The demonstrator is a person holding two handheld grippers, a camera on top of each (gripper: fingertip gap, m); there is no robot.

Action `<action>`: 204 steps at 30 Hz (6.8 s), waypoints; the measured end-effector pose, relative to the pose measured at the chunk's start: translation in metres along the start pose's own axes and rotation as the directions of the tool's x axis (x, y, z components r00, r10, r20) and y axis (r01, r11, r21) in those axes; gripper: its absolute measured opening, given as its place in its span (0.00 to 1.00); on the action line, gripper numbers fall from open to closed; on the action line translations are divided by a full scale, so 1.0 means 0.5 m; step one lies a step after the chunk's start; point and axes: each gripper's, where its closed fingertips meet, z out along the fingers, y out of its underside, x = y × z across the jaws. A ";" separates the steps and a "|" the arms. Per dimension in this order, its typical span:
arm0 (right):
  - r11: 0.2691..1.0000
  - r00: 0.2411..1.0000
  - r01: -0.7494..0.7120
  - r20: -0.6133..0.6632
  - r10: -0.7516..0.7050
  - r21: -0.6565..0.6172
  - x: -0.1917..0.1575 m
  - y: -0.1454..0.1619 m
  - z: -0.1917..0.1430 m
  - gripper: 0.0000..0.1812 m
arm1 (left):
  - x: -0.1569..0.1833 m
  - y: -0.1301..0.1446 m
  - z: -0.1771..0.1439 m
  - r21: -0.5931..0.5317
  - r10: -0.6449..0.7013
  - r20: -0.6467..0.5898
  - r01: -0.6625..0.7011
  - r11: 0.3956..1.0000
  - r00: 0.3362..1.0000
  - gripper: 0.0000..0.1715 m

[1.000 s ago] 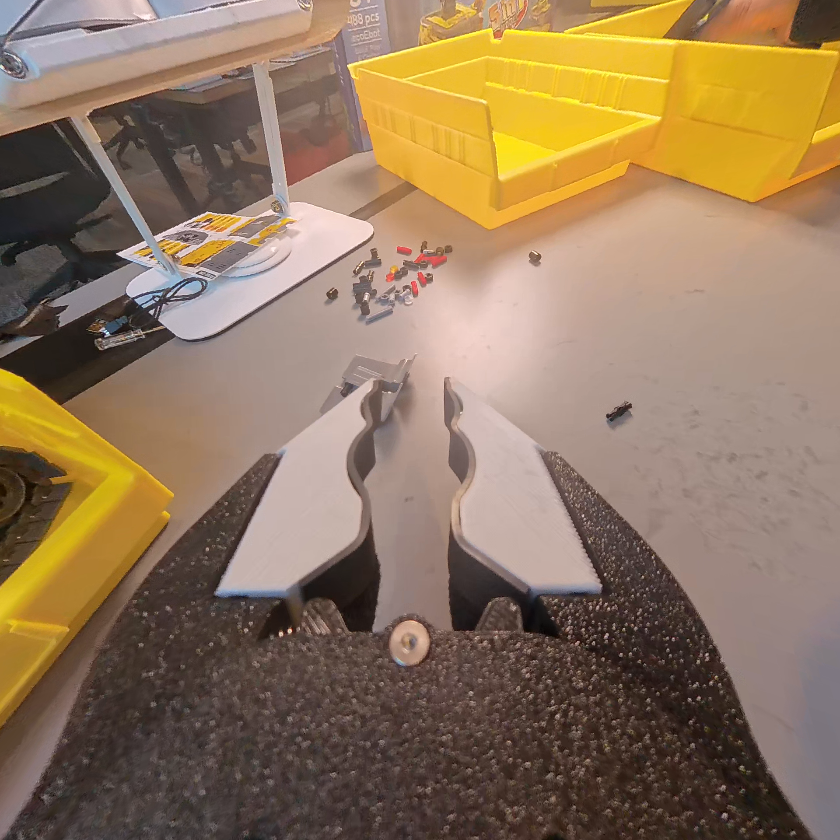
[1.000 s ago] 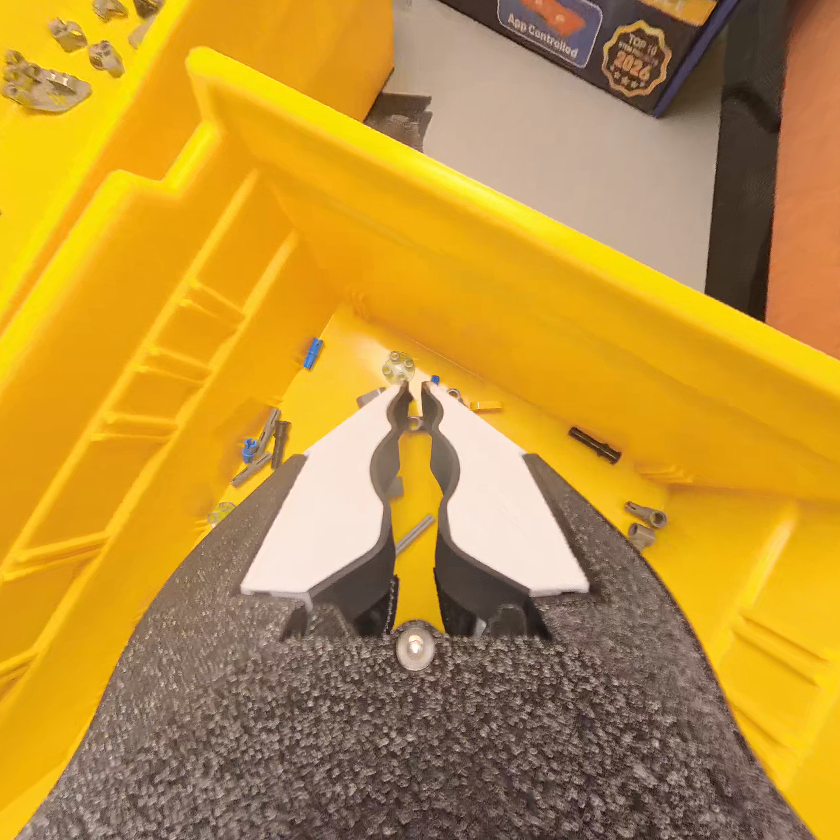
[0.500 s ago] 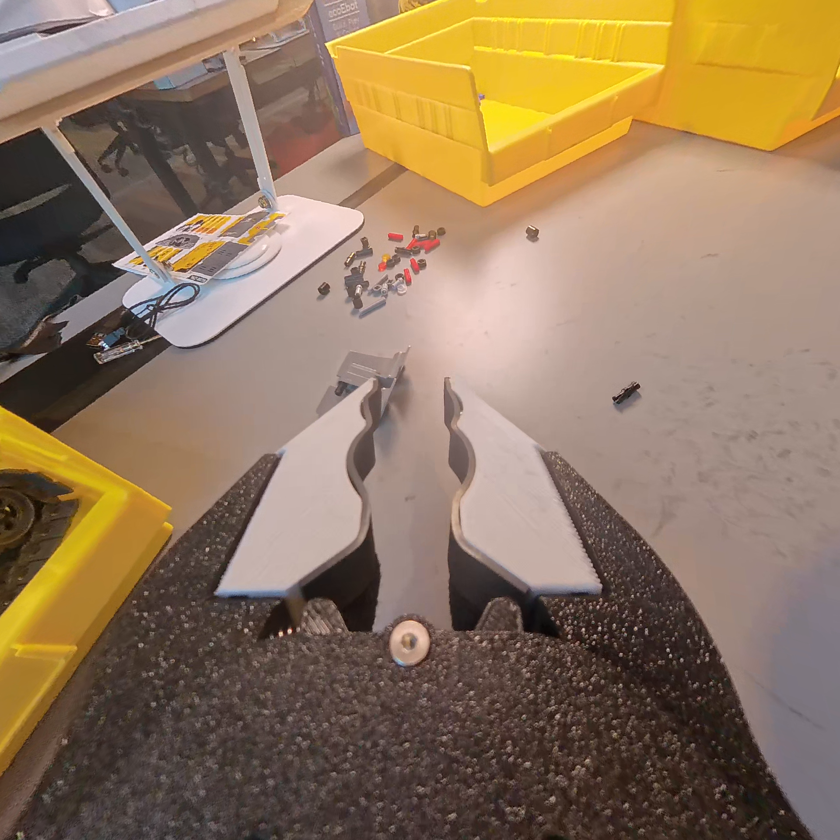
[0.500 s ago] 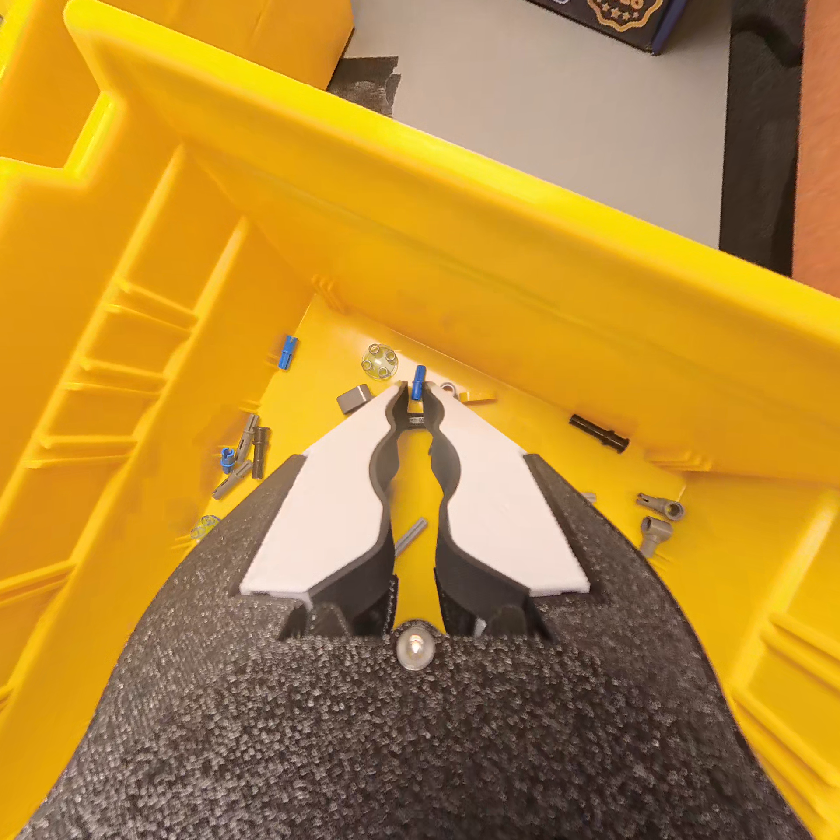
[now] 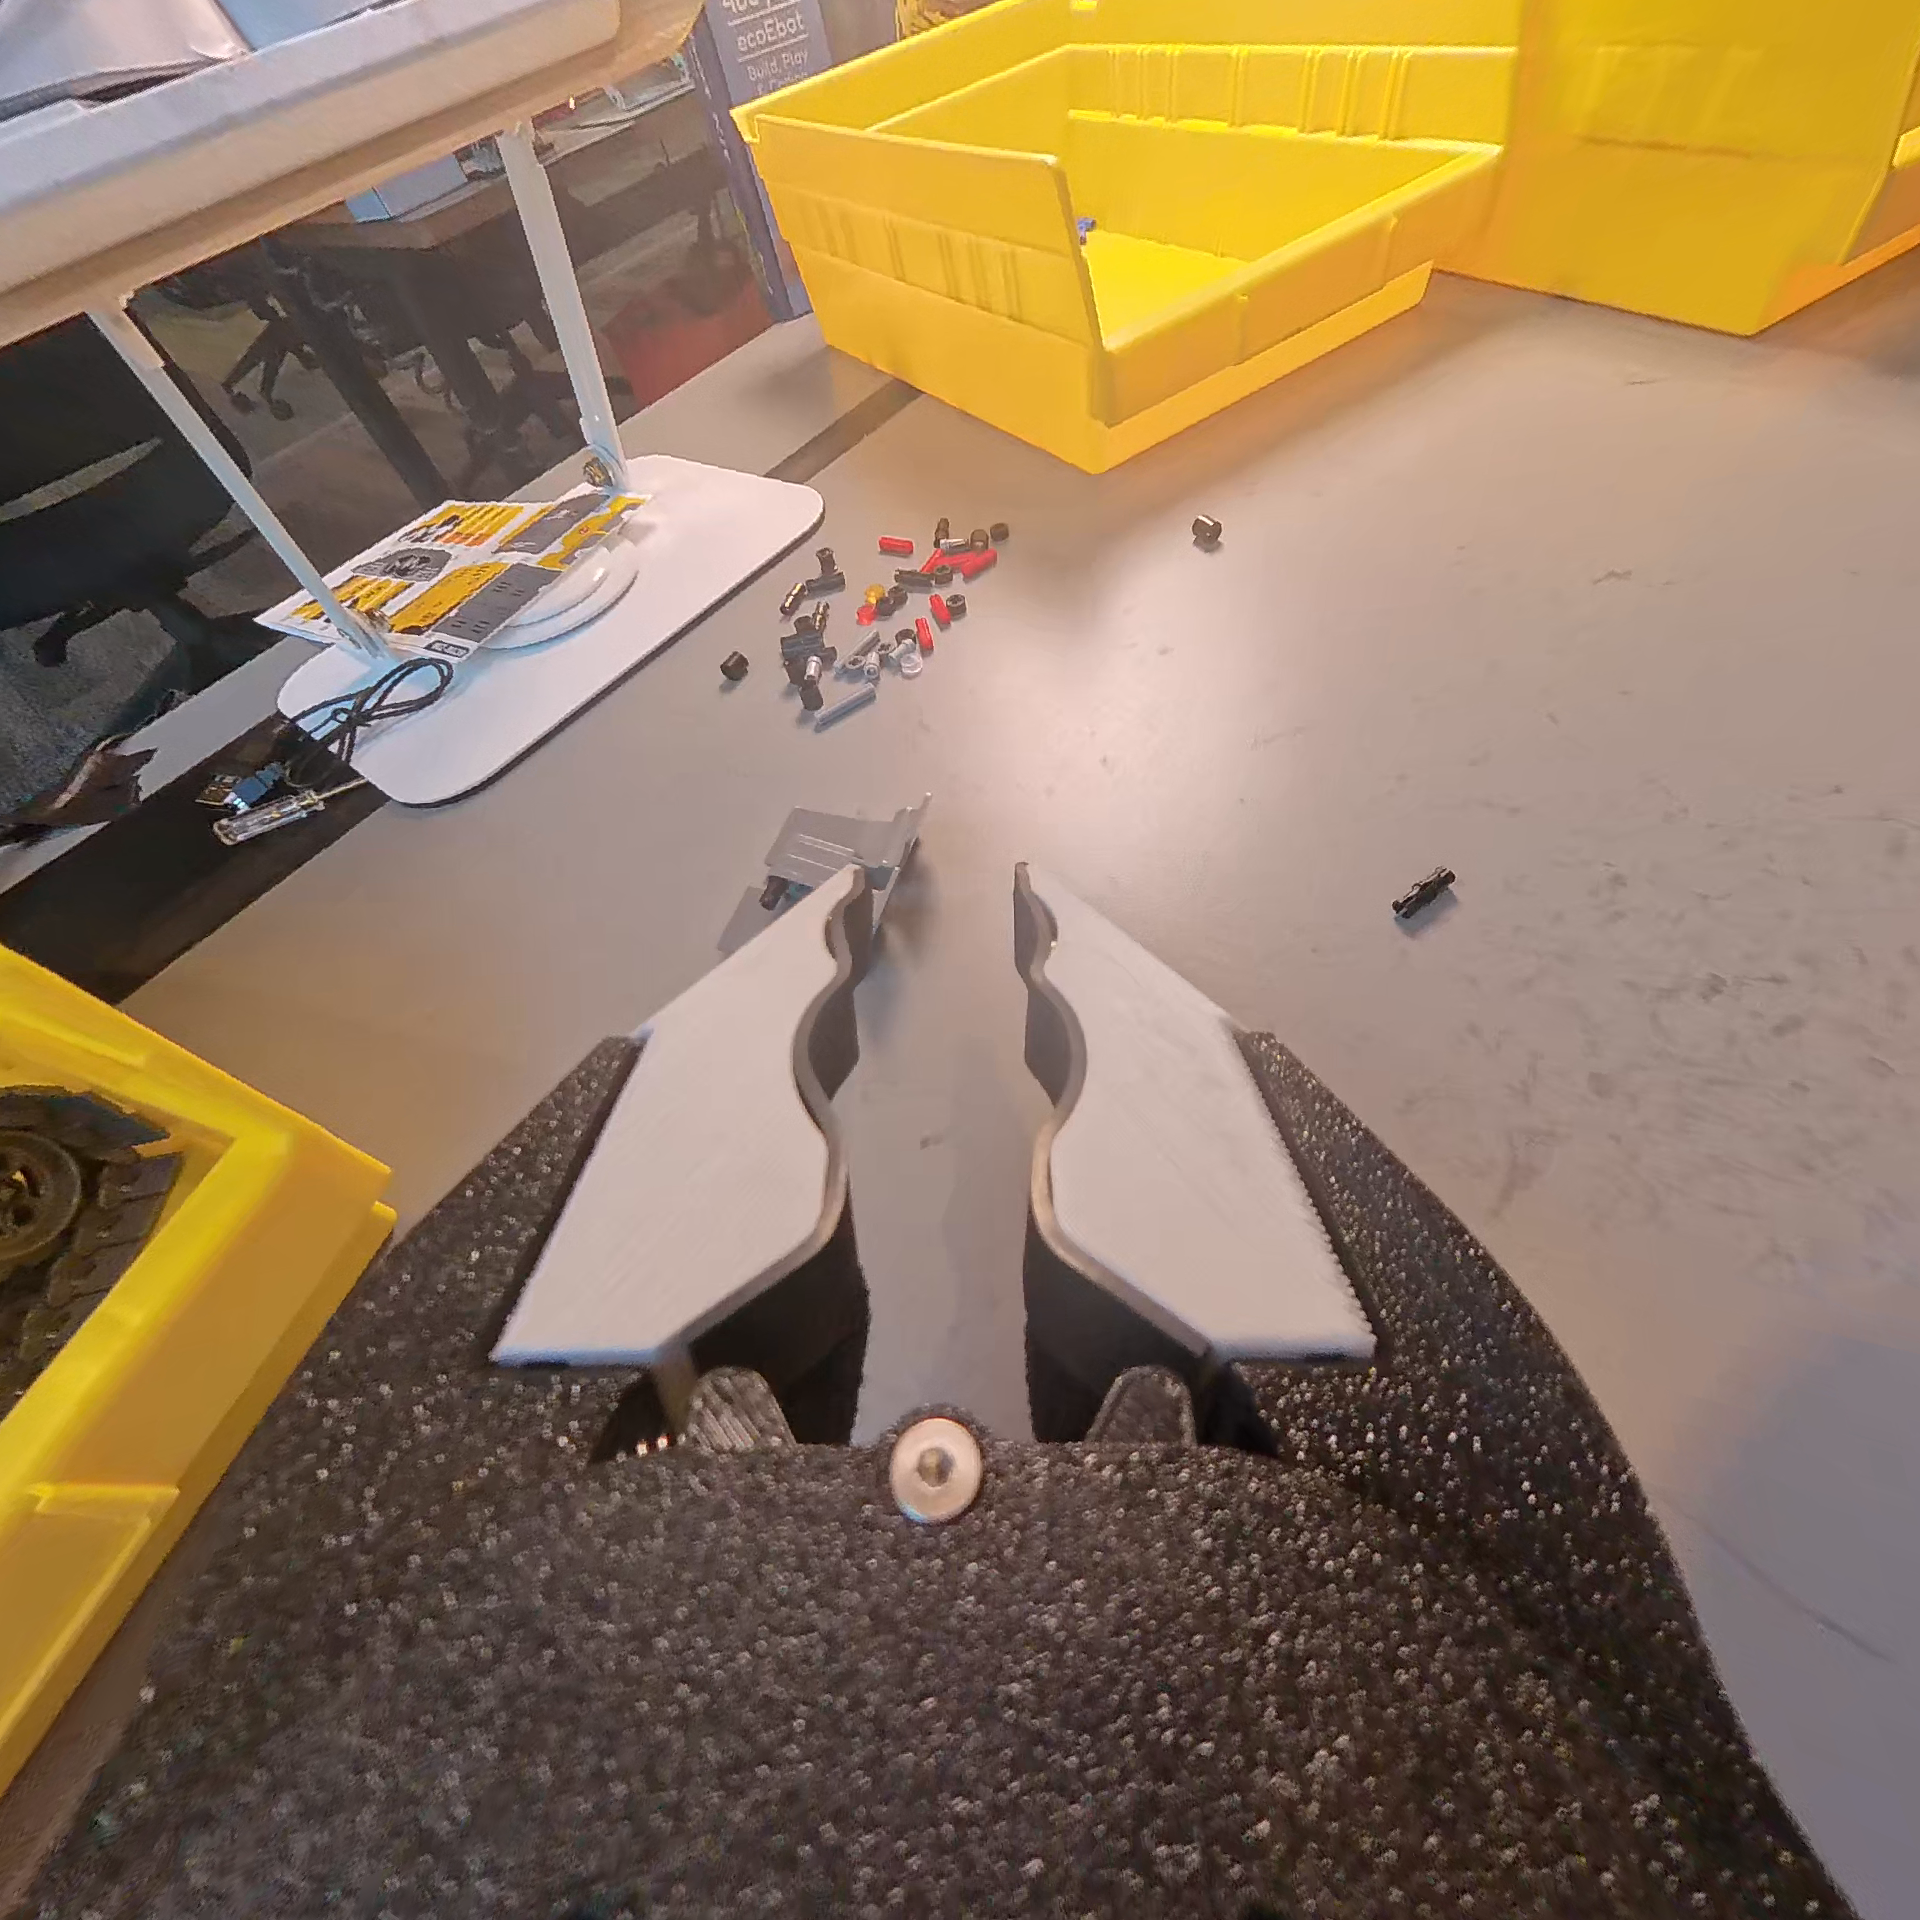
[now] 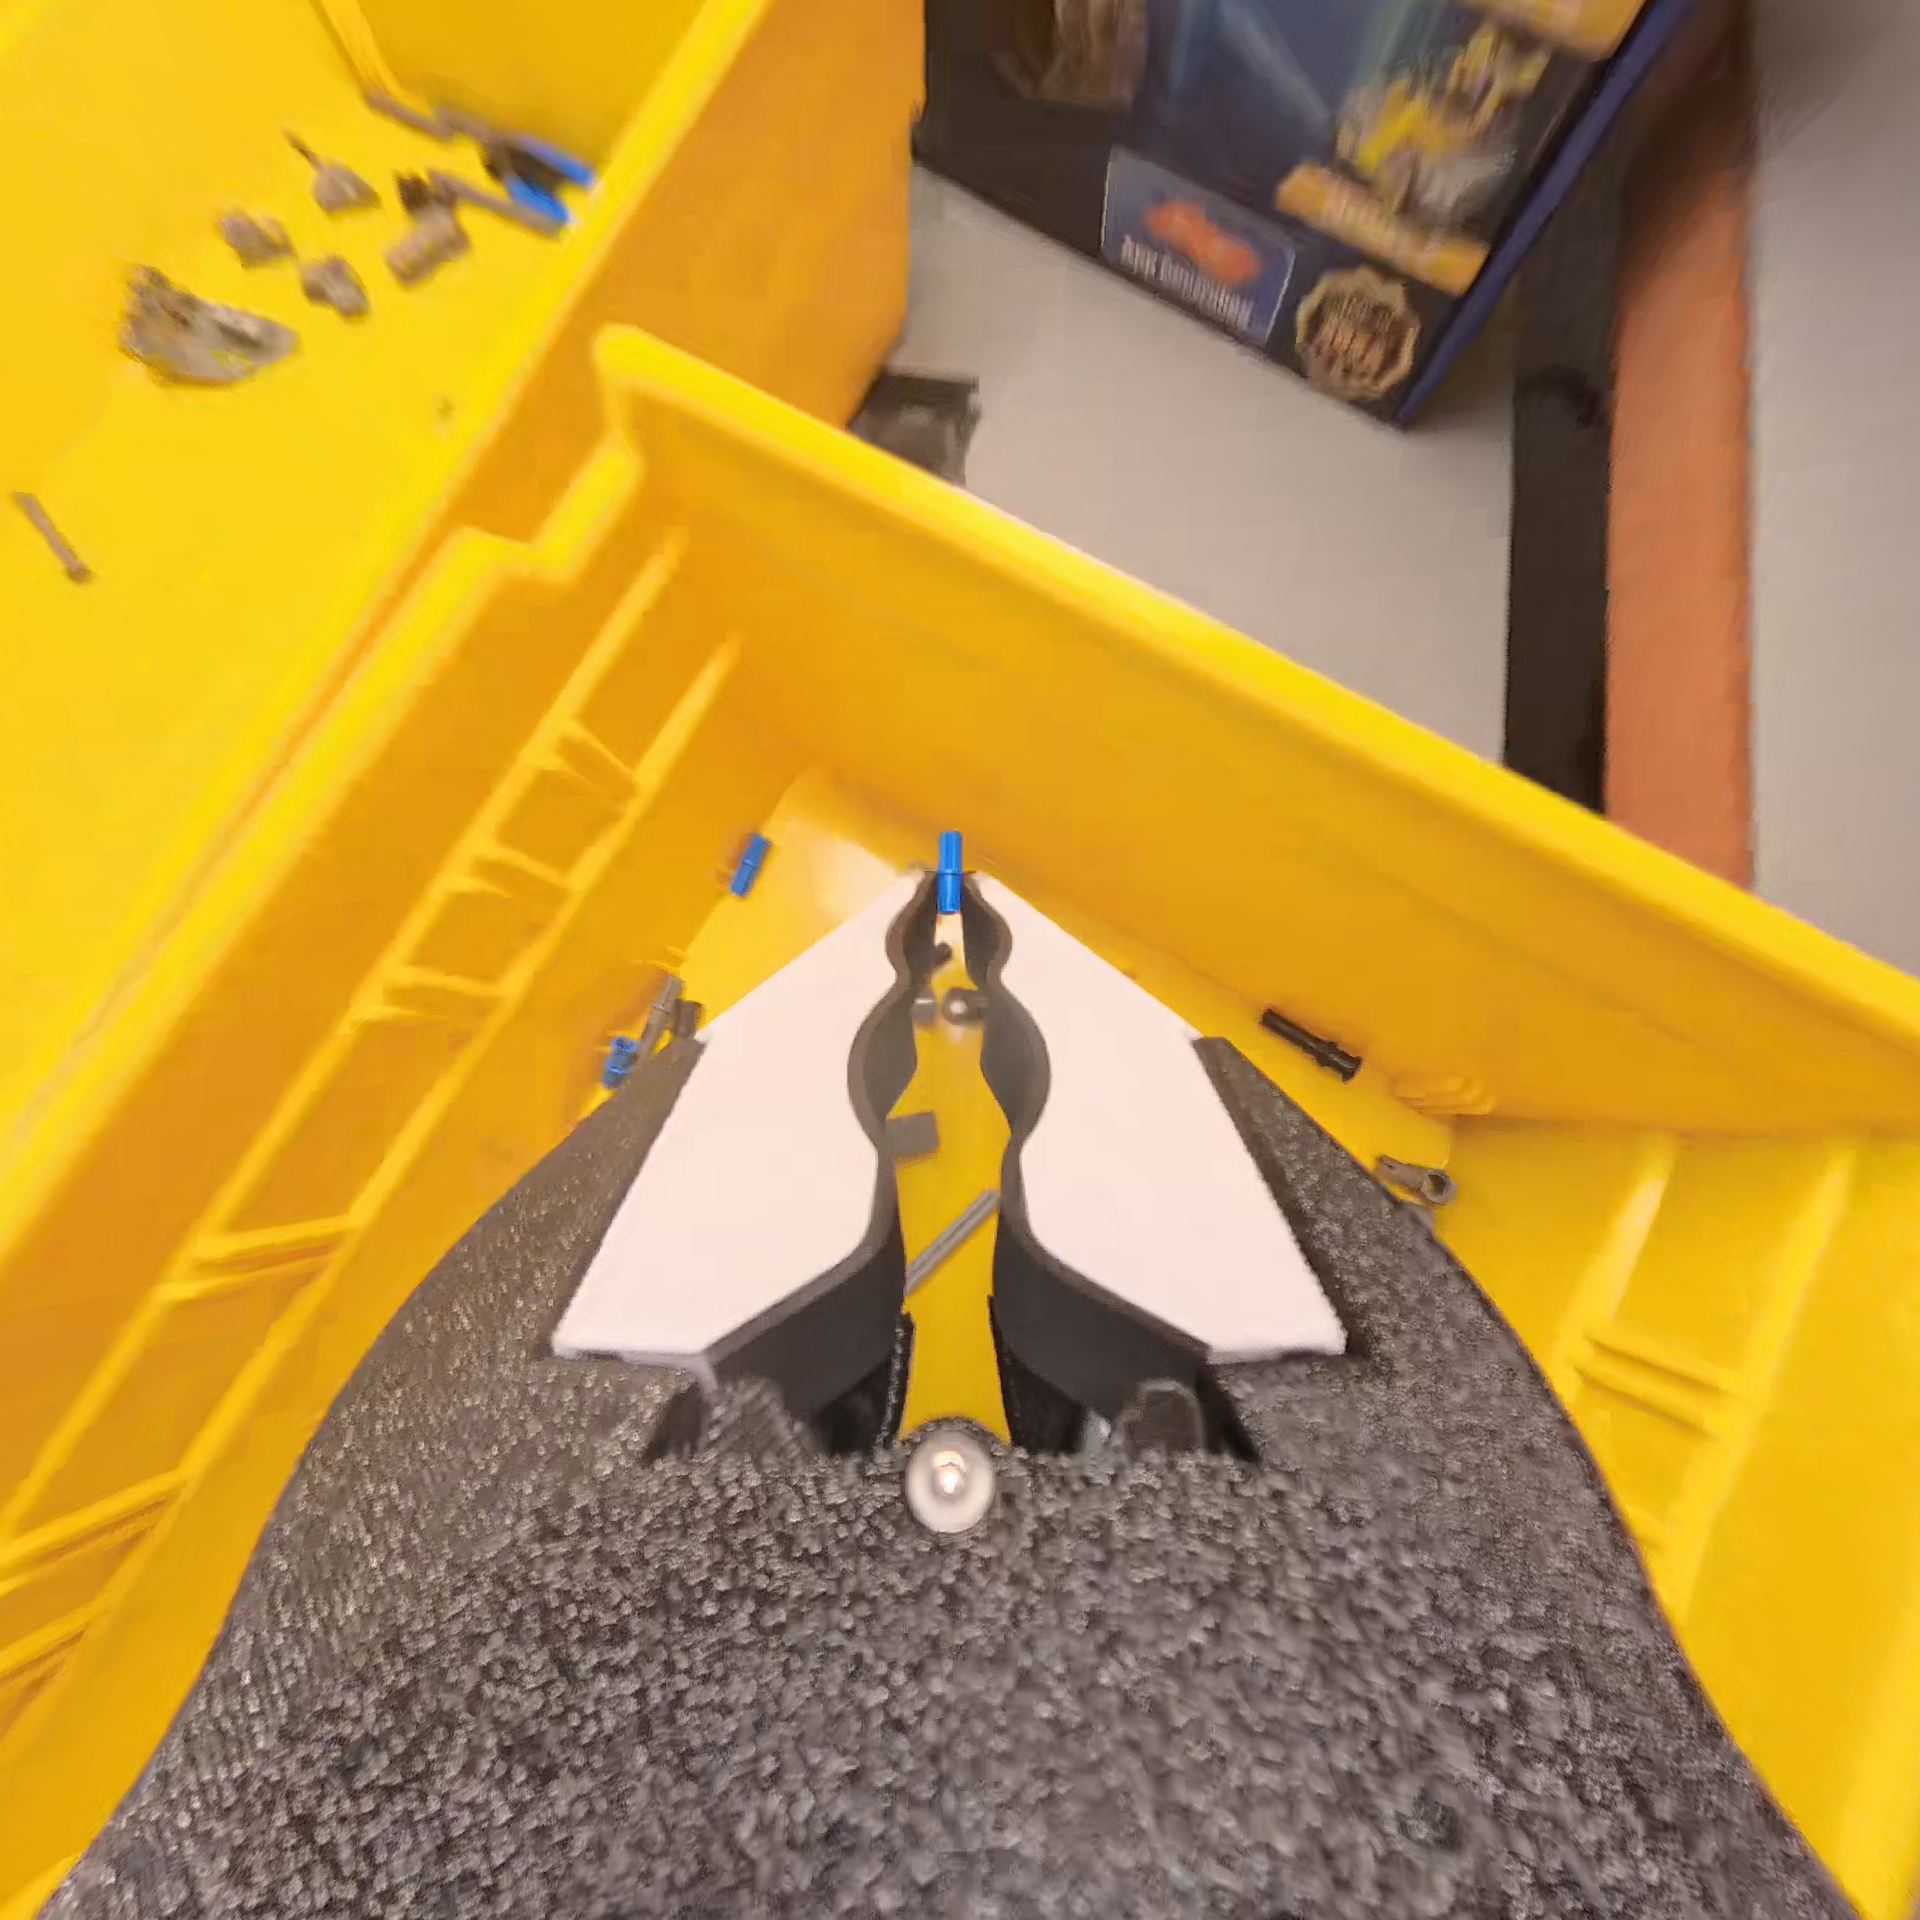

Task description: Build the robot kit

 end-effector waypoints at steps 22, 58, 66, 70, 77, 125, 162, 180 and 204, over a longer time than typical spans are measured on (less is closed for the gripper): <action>0.714 0.444 0.638 0.620 -0.647 0.289 -0.890 0.243 -0.123 0.02 | -0.032 -0.027 -0.034 0.104 -0.118 -0.005 0.118 0.988 0.993 0.21; 0.970 0.963 0.230 0.161 -0.217 -0.073 -0.287 -0.281 0.232 0.09 | -0.021 -0.012 -0.019 0.061 -0.135 -0.040 0.137 0.989 0.990 0.21; 0.958 0.959 0.236 0.196 -0.204 -0.160 -0.306 -0.252 0.324 0.08 | -0.026 -0.009 -0.015 0.051 -0.144 -0.037 0.146 0.988 0.989 0.21; 0.959 0.964 0.224 0.185 -0.191 -0.176 -0.306 -0.245 0.342 0.06 | -0.029 -0.009 -0.015 0.050 -0.154 -0.040 0.156 0.987 0.987 0.21; 0.967 0.969 0.190 0.191 -0.157 -0.169 -0.309 -0.255 0.352 0.04 | -0.029 -0.008 -0.015 0.050 -0.159 -0.046 0.161 0.986 0.986 0.21; 0.619 0.376 0.708 0.559 -0.739 0.340 -0.859 0.236 -0.137 0.07 | -0.015 -0.009 -0.019 0.050 -0.105 -0.036 0.107 0.993 0.994 0.20; 0.886 0.978 0.202 -0.143 -0.155 0.418 -0.173 -0.095 -0.209 0.18 | -0.014 -0.004 -0.013 0.029 -0.087 -0.025 0.088 0.996 0.996 0.20; 0.974 0.979 0.201 -0.003 -0.202 -0.109 -0.069 0.168 -0.070 0.09 | -0.008 0.003 -0.004 -0.004 -0.034 0.001 0.034 0.999 0.999 0.20; 0.968 0.956 0.240 0.191 -0.223 -0.073 -0.130 0.174 -0.057 0.10 | -0.010 0.016 0.008 -0.054 0.009 0.043 -0.007 0.999 0.999 0.20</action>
